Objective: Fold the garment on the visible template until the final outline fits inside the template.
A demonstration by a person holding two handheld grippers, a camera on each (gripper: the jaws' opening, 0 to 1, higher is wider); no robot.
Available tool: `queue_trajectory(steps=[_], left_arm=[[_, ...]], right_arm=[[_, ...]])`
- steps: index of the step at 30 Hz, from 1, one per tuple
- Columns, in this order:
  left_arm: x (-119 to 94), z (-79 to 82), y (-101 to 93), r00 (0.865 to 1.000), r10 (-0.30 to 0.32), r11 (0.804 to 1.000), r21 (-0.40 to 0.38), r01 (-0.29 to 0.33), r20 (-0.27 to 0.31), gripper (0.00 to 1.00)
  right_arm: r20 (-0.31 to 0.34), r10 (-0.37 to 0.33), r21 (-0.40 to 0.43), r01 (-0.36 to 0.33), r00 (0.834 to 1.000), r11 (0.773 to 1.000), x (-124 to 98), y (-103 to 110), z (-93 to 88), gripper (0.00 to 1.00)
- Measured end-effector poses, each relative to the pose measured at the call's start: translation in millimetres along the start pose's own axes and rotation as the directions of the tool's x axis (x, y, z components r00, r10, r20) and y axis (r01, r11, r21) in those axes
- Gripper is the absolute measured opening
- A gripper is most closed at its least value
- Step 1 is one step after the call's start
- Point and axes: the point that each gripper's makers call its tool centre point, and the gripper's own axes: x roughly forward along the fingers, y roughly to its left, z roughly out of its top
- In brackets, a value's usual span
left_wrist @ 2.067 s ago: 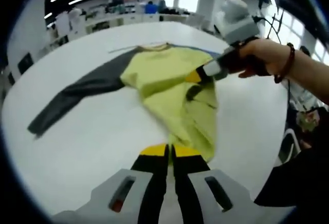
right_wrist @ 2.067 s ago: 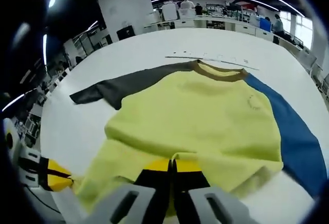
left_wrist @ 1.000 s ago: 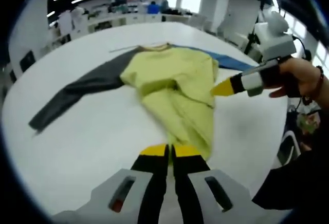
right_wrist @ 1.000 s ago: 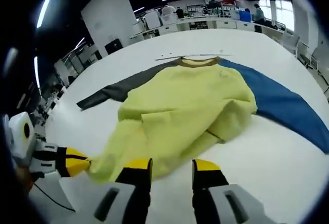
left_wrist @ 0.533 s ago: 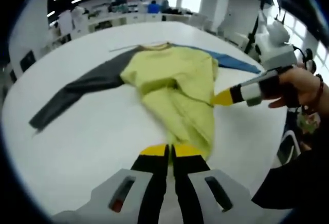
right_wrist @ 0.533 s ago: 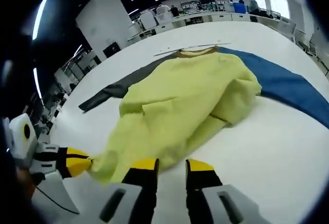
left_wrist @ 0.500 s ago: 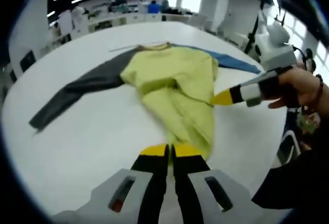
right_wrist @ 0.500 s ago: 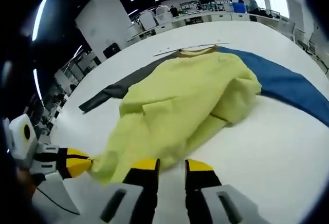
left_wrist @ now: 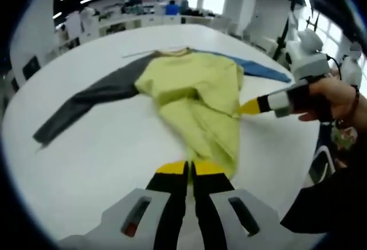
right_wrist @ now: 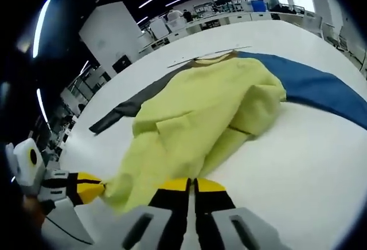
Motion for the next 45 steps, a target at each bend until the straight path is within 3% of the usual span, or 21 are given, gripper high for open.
queue_trajectory(steps=[8, 13, 19, 33, 41, 45], left_arm=[[-8.1, 3.6, 0.2, 1.000, 0.003, 1.000, -0.026, -0.003, 0.021, 0.00], [-18.9, 6.7, 0.7, 0.999, 0.011, 0.999, -0.043, -0.009, 0.045, 0.00], [-29.7, 4.3, 1.8, 0.998, 0.030, 0.997, -0.066, -0.026, 0.062, 0.00], [-55.4, -5.6, 3.6, 0.993, 0.079, 0.991, -0.117, -0.068, 0.087, 0.00], [-68.2, -11.7, 19.9, 0.988, 0.123, 0.982, -0.158, -0.107, 0.091, 0.00], [-68.2, -20.7, 22.3, 0.991, 0.115, 0.976, -0.195, -0.099, 0.074, 0.00]], right_arm=[[0.019, 0.000, -0.067, 0.001, 1.000, 0.998, -18.1, -7.0, 3.4, 0.00], [0.049, -0.022, -0.111, 0.027, 0.999, 0.993, -39.9, -21.1, 7.5, 0.00], [0.055, -0.060, -0.144, 0.068, 0.997, 0.987, -67.6, -45.3, -0.7, 0.00], [0.039, -0.119, -0.126, 0.123, 0.992, 0.984, -118.1, -84.7, -26.1, 0.00], [0.033, -0.152, -0.080, 0.154, 0.988, 0.985, -144.2, -108.1, -37.6, 0.00], [0.016, -0.170, -0.066, 0.171, 0.985, 0.983, -153.9, -119.5, -44.2, 0.00]])
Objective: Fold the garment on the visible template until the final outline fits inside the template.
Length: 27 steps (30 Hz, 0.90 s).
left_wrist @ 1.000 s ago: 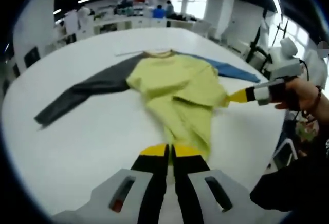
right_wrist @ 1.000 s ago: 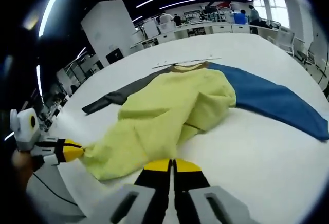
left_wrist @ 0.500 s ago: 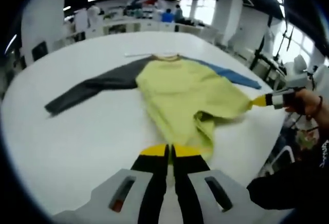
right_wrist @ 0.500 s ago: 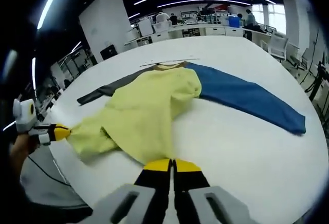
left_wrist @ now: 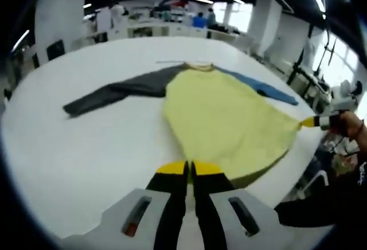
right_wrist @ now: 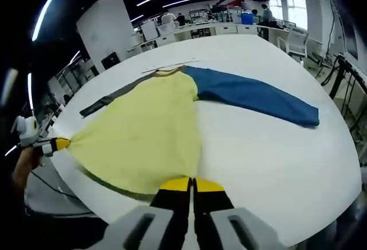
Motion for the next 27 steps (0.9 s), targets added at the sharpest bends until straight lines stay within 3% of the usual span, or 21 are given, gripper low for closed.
queue_trajectory(steps=[8, 11, 20, 23, 27], left_arm=[[3.9, -26.0, 2.9, 0.997, 0.005, 1.000, 0.005, -0.005, -0.071, 0.00], [3.4, -28.1, 7.8, 0.996, 0.028, 0.999, 0.034, -0.025, -0.082, 0.00], [5.2, -38.9, 7.8, 0.992, 0.023, 0.999, 0.035, -0.019, -0.123, 0.00], [6.4, -43.1, 7.3, 0.990, 0.029, 0.999, 0.047, -0.022, -0.142, 0.00], [7.3, -46.3, 8.8, 0.986, 0.053, 0.997, 0.071, -0.042, -0.160, 0.00]], right_arm=[[-0.087, 0.019, 0.023, -0.017, 0.996, 1.000, 10.1, 4.9, -24.7, 0.00], [-0.123, 0.033, 0.016, -0.031, 0.992, 0.999, 9.0, 8.7, -30.8, 0.00], [-0.150, 0.012, 0.003, -0.011, 0.989, 1.000, 9.1, 6.7, -31.2, 0.00], [-0.190, -0.015, -0.064, 0.003, 0.982, 0.998, 8.3, 5.4, -35.9, 0.00], [-0.189, -0.020, -0.052, 0.010, 0.982, 0.999, 10.4, 5.3, -36.9, 0.00]])
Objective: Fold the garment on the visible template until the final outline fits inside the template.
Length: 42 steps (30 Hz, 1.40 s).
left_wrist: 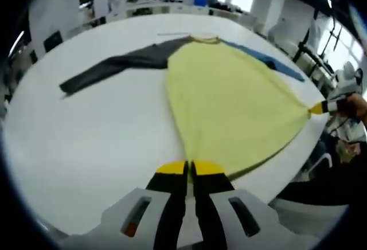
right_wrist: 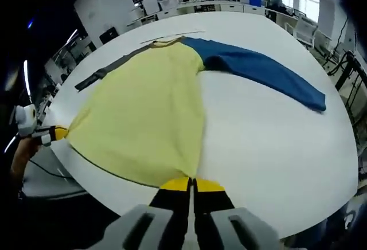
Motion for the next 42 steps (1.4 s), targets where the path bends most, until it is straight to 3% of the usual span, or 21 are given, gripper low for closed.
queue_trajectory(steps=[4, 7, 9, 15, 22, 29, 35, 38, 42], left_arm=[[1.4, -5.5, 0.8, 0.999, 0.025, 1.000, 0.001, -0.025, -0.026, 0.00], [0.7, -11.5, 4.6, 0.998, 0.041, 0.999, -0.004, -0.041, -0.043, 0.00], [-0.7, -14.7, 5.9, 0.999, 0.035, 0.999, -0.021, -0.036, -0.040, 0.00], [-2.6, -14.5, 4.2, 1.000, 0.018, 0.999, -0.027, -0.019, -0.011, 0.10], [-5.1, 2.8, -3.8, 0.998, -0.015, 1.000, 0.014, 0.014, 0.061, 0.34], [-10.1, 23.9, -9.4, 0.989, -0.052, 0.997, 0.066, 0.043, 0.137, 0.51], [-14.2, 35.6, -8.0, 0.981, -0.067, 0.995, 0.089, 0.052, 0.183, 0.65], [-14.1, 39.3, -5.7, 0.977, -0.068, 0.993, 0.107, 0.047, 0.201, 0.71], [-14.3, 42.4, -5.7, 0.974, -0.073, 0.992, 0.117, 0.048, 0.215, 0.78]], right_arm=[[-0.015, -0.028, 0.004, 0.028, 0.999, 1.000, -0.7, -5.0, -3.4, 0.00], [-0.033, -0.109, -0.045, 0.107, 0.994, 0.993, -4.7, -19.1, -7.6, 0.06], [-0.038, -0.103, -0.037, 0.101, 0.994, 0.994, -5.2, -18.3, -9.2, 0.14], [0.008, -0.050, 0.045, 0.049, 0.999, 0.998, -1.4, -9.4, -5.4, 0.20], [0.110, -0.032, 0.062, 0.025, 0.993, 0.998, -6.4, -10.6, 20.5, 0.43], [0.183, -0.075, 0.077, 0.062, 0.980, 0.995, -16.0, -39.8, 44.9, 0.57], [0.248, -0.122, 0.106, 0.099, 0.961, 0.989, -19.6, -75.1, 66.3, 0.59], [0.261, -0.181, 0.105, 0.159, 0.948, 0.982, -20.9, -101.7, 74.3, 0.60], [0.297, -0.188, 0.142, 0.151, 0.936, 0.978, -23.8, -120.6, 84.6, 0.61]])
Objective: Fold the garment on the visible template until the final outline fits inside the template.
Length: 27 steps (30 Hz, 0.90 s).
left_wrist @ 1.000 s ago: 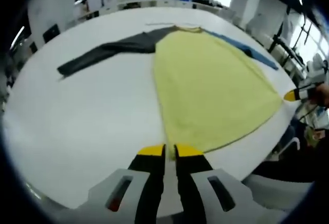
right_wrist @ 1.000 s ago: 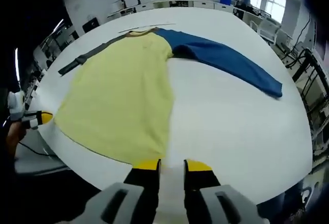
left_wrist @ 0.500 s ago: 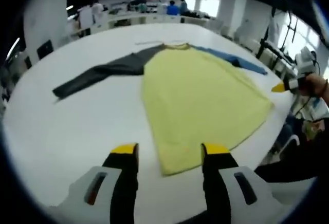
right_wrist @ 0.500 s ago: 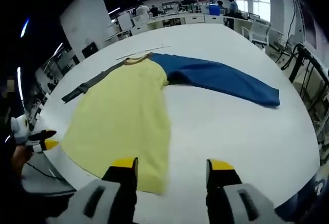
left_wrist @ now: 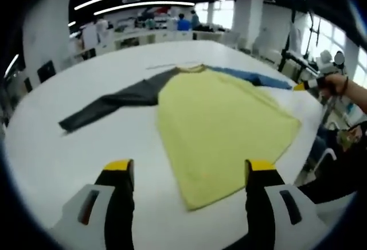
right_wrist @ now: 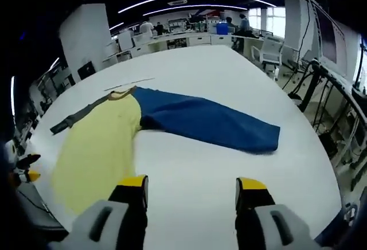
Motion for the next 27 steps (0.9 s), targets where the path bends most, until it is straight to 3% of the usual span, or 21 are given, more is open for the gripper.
queue_trajectory(steps=[6, 8, 12, 22, 27], left_arm=[[-0.1, 5.8, -2.4, 1.000, -0.017, 1.000, 0.009, 0.017, 0.022, 0.86], [-0.1, 7.3, -2.2, 0.999, -0.017, 1.000, 0.011, 0.017, 0.027, 0.88], [-0.4, 11.7, -3.3, 0.999, -0.020, 1.000, 0.023, 0.020, 0.039, 0.93], [2.1, 10.1, -1.2, 1.000, -0.007, 0.999, 0.041, 0.006, 0.023, 0.99], [3.4, 11.3, -4.2, 1.000, -0.019, 0.999, 0.042, 0.018, 0.021, 0.99]], right_arm=[[0.006, -0.013, 0.036, 0.013, 1.000, 0.999, 9.4, -29.0, 10.4, 0.62], [0.004, 0.001, 0.104, -0.001, 1.000, 0.995, 13.5, -35.1, 12.1, 0.62], [0.012, -0.025, 0.101, 0.023, 1.000, 0.995, 17.8, -48.7, 14.6, 0.62], [-0.015, -0.091, 0.166, 0.093, 0.996, 0.982, 24.7, -68.6, 16.7, 0.57], [-0.041, -0.116, 0.154, 0.121, 0.992, 0.981, 34.5, -75.4, 17.4, 0.52]])
